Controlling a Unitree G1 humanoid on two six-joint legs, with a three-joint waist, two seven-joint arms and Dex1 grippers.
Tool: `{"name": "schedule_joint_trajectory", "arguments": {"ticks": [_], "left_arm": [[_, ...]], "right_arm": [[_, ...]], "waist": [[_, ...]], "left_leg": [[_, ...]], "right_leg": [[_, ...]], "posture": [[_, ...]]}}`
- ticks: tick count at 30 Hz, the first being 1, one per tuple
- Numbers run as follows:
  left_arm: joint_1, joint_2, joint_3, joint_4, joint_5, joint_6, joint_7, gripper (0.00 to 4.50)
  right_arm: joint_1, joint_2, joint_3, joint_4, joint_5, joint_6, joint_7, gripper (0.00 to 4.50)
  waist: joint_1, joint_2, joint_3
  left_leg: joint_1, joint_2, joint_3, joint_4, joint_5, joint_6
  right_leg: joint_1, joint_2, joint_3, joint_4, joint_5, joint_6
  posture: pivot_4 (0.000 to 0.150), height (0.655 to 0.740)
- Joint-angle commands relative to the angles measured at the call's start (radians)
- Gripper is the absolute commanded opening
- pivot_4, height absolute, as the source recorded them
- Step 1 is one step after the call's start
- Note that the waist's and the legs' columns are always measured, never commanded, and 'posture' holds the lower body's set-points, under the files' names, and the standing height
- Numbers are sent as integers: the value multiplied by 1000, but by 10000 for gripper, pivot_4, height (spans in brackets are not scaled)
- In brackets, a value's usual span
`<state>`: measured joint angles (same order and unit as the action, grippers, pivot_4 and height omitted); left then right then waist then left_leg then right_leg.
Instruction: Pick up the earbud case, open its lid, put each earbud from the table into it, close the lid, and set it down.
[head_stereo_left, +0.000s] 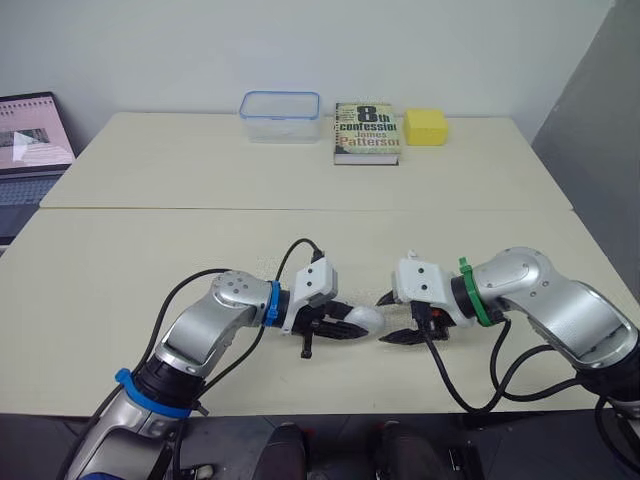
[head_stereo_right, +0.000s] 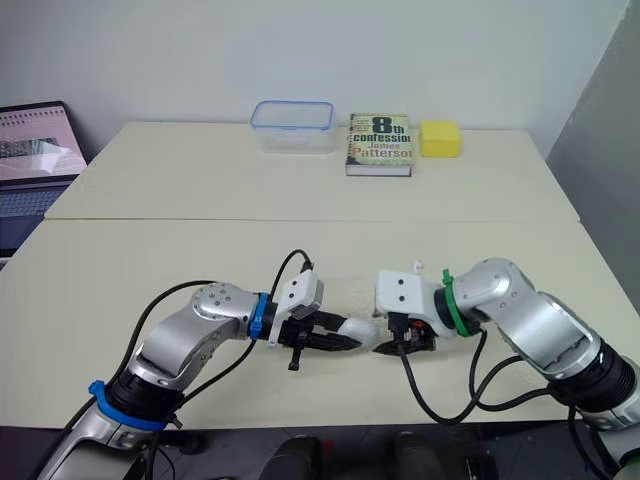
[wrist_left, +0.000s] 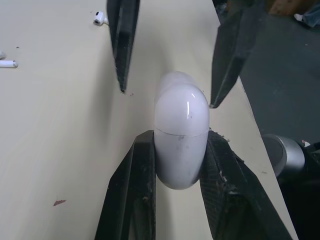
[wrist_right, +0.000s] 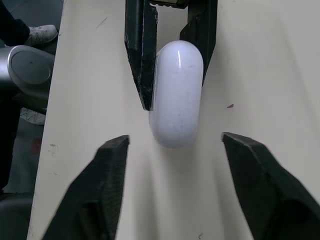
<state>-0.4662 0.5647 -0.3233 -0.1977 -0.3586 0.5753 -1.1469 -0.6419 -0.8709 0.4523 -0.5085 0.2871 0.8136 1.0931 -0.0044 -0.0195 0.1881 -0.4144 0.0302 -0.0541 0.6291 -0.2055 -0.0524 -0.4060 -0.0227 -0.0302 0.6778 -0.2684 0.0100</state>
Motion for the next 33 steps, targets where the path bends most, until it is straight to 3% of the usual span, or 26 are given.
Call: {"name": "schedule_joint_trajectory", "arguments": {"ticks": [1,6,10,14,20,33], "left_arm": [[48,4,51,-51,-54,-24,-12,8053],[177,-120,190,-43,-196,-60,60,8053],[234,-155,195,3,-115,-192,101,8053],[241,-198,202,2,-109,-234,152,8053],[231,-200,171,-16,-98,-262,144,8053],[228,-156,142,-31,-82,-299,101,8053]], "right_arm": [[-25,-62,-85,18,-19,-62,32,36165],[9,-81,-212,70,-14,-292,48,36165],[57,-45,-287,4,60,-327,57,36165],[80,-7,-255,-37,45,-314,17,36165],[54,92,-185,-4,-4,-312,-33,36165],[12,131,-175,86,-57,-330,-31,36165]], "waist": [[0,0,0],[2,0,0],[2,0,0],[2,0,0],[2,-1,0],[2,-1,0]], "left_leg": [[0,0,0,0,0,0],[1,0,2,0,0,0],[3,0,3,0,0,0],[3,0,5,0,0,0],[6,0,9,0,0,0],[7,0,12,0,0,0]], "right_leg": [[0,0,0,0,0,0],[0,0,3,0,0,0],[0,0,6,1,0,0],[1,0,10,1,0,0],[1,0,14,2,0,0],[1,0,15,2,0,0]], "posture": [[1500,7400],[1500,7400],[1500,7400],[1500,7400],[1500,7400],[1500,7400]]}}
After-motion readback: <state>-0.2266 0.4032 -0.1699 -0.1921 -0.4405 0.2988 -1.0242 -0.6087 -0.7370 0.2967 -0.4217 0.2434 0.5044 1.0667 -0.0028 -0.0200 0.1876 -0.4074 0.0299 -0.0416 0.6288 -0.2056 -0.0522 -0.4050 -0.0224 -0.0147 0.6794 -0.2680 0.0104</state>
